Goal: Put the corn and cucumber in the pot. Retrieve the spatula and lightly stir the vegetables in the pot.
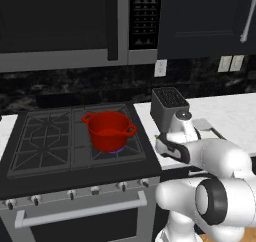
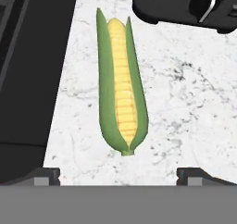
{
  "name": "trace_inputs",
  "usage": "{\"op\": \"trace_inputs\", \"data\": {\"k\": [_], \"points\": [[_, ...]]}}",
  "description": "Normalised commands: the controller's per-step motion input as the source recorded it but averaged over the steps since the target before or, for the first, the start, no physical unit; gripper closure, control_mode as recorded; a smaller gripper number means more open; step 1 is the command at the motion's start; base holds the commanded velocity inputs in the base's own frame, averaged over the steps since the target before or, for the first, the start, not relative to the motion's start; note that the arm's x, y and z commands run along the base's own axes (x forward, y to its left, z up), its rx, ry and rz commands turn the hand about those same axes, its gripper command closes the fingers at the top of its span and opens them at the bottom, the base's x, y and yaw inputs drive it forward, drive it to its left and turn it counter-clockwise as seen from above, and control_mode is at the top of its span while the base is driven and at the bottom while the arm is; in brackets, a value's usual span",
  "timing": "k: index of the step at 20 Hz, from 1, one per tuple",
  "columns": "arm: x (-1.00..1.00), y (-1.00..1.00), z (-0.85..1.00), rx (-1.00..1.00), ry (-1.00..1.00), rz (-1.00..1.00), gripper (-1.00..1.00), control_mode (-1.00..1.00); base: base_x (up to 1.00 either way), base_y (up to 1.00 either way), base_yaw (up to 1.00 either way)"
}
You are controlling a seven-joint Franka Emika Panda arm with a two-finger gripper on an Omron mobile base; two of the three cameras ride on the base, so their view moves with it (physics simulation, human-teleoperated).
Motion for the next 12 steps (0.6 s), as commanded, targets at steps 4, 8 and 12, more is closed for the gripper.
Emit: {"op": "trace_inputs", "data": {"k": [4,8,12], "points": [[0.33,0.00,-0.19,0.00,0.00,0.00,-1.00,-1.00,0.00,0.00,0.00],[0.28,0.00,-0.15,0.00,0.00,0.00,-1.00,-1.00,0.00,0.00,0.00],[0.20,0.00,-0.14,0.00,0.00,0.00,-1.00,-1.00,0.00,0.00,0.00]]}}
